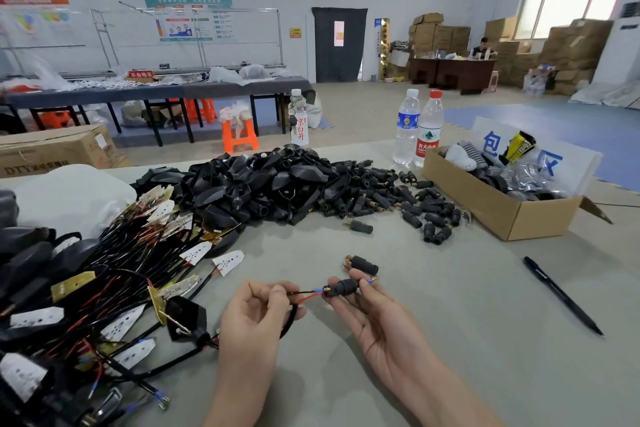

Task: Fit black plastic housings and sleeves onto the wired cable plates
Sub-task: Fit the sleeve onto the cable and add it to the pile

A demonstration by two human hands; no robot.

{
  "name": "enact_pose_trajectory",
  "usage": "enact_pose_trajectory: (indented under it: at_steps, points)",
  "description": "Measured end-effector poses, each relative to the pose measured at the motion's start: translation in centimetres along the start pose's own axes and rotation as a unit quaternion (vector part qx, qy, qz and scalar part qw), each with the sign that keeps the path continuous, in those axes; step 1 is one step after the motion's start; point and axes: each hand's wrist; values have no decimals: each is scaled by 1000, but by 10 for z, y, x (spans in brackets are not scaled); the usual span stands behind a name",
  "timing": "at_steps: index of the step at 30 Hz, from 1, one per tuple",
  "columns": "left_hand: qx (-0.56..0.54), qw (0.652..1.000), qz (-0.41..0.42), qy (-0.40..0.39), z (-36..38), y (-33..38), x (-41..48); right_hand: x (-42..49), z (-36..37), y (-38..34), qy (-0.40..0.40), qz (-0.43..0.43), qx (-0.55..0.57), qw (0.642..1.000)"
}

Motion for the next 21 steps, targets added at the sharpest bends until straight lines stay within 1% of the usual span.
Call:
enact_pose_trajectory:
  at_steps: [4,12,21]
  points:
    - [9,999,29,28,-1,2,-1,-1,1,1,4,1,10,1000]
    - [17,998,62,13,1,3,-3,-4,4,0,9,-3,21,1000]
    - [21,997,66,16,-1,4,-2,-3,3,1,14,-3,31,999]
Point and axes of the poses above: each hand's wrist, its own x-axis towards the middle knuckle, its own z-axis out of the palm, y = z × x, and after that the axes turned 1 degree about -z, right-handed
